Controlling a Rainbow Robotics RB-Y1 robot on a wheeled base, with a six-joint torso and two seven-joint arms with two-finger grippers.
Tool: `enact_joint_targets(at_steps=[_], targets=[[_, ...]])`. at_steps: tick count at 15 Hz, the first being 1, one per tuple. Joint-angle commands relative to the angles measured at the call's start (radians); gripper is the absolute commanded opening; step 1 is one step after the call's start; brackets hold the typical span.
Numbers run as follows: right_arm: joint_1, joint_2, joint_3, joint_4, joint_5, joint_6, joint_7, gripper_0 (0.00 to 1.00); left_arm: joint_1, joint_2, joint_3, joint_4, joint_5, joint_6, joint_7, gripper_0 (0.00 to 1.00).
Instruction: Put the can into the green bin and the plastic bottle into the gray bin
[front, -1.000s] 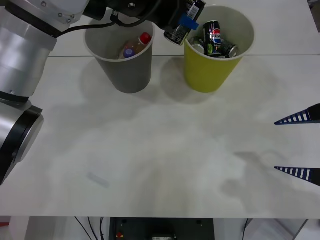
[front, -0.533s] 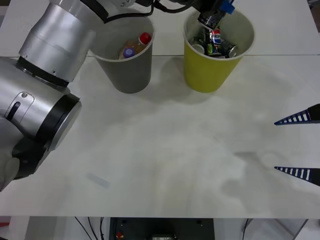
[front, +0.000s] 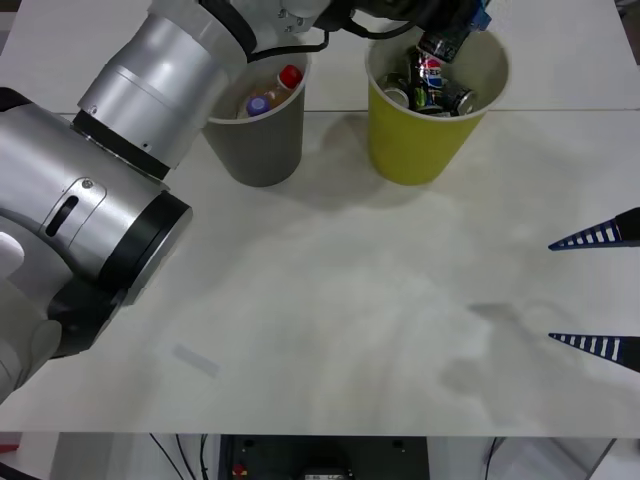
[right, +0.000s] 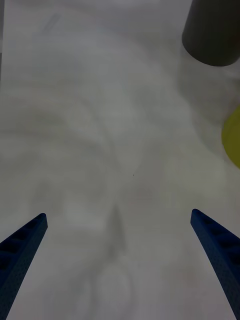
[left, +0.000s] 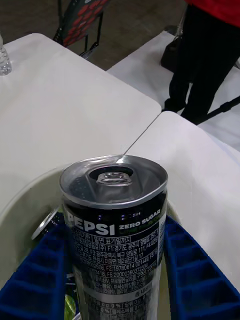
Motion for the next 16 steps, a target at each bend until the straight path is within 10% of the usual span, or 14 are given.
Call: enact_joint_targets(at_steps=[1,4,10,16], targets=[[0.0,0.0,0.0,0.0,0.0,0.0,0.0,1.0,0.0,0.009,-0.042,0.0,-0.012,-0.003,-0.002,1.0],[0.0,0.0,0.0,0.0,0.0,0.0,0.0,1.0,0.002,0.063,-0.045,-0.034,0.027,-0.076,-0.018,1.0],[0.0,0.0,0.0,0.0,0.0,0.0,0.0,1.0,0.025,0.354,-0.114,-0.193,0.375,-0.229,-0.095,1.0],[0.0,0.0,0.0,0.0,0.0,0.0,0.0,1.0,0.336,0.572,0.01,-0.623,0.455,-0.238,-0.115,1.0]])
